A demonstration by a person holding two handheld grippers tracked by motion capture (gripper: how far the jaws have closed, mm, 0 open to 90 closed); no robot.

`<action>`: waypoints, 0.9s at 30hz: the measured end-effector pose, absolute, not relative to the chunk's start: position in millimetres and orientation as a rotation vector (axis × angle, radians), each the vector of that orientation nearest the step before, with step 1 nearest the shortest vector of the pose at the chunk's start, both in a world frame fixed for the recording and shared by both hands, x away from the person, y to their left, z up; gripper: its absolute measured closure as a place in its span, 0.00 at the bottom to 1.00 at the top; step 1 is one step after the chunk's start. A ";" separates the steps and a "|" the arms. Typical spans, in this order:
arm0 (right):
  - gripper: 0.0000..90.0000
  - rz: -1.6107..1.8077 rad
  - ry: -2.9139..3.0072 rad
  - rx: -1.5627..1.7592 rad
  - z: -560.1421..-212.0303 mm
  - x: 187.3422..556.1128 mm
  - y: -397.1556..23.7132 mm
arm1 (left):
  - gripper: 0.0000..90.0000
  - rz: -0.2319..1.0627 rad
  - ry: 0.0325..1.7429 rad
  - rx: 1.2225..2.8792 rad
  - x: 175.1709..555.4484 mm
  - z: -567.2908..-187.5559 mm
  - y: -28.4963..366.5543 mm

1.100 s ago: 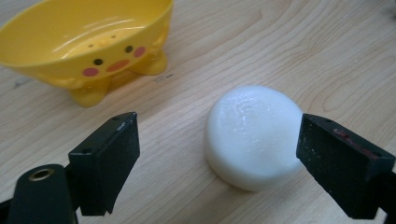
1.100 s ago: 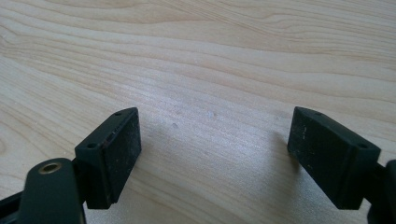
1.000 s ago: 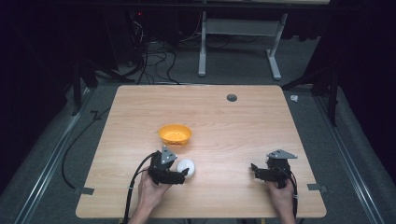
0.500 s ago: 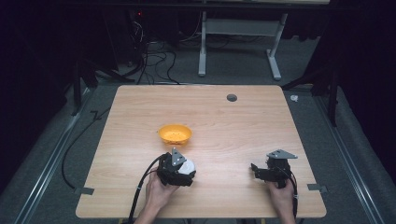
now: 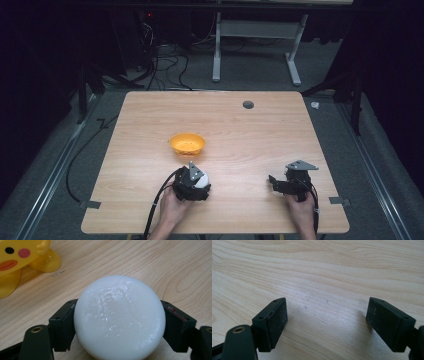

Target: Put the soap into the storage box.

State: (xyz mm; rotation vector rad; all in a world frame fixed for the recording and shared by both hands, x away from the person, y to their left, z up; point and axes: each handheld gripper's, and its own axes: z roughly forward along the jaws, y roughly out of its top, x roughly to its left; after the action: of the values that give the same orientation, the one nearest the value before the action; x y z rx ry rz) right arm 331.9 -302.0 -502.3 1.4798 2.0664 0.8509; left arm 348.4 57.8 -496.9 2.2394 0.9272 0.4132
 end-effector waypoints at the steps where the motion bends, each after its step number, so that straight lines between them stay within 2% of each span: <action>1: 0.20 0.851 2.067 1.480 -502.3 331.9 -302.0 | 0.27 0.409 0.928 2.238 348.7 -496.8 58.2; 12: 0.20 0.851 2.067 1.479 -502.3 331.9 -302.0 | 0.27 0.403 0.930 2.246 349.2 -494.6 61.0; 27: 0.20 0.851 2.067 1.479 -502.3 331.9 -302.0 | 0.27 0.397 0.937 2.188 349.7 -465.0 78.9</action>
State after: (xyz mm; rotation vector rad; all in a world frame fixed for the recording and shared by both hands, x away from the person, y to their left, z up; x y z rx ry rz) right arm 331.9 -302.0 -502.3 1.4792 2.0670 0.8511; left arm 349.7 78.9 -465.0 2.1880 0.9367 0.3971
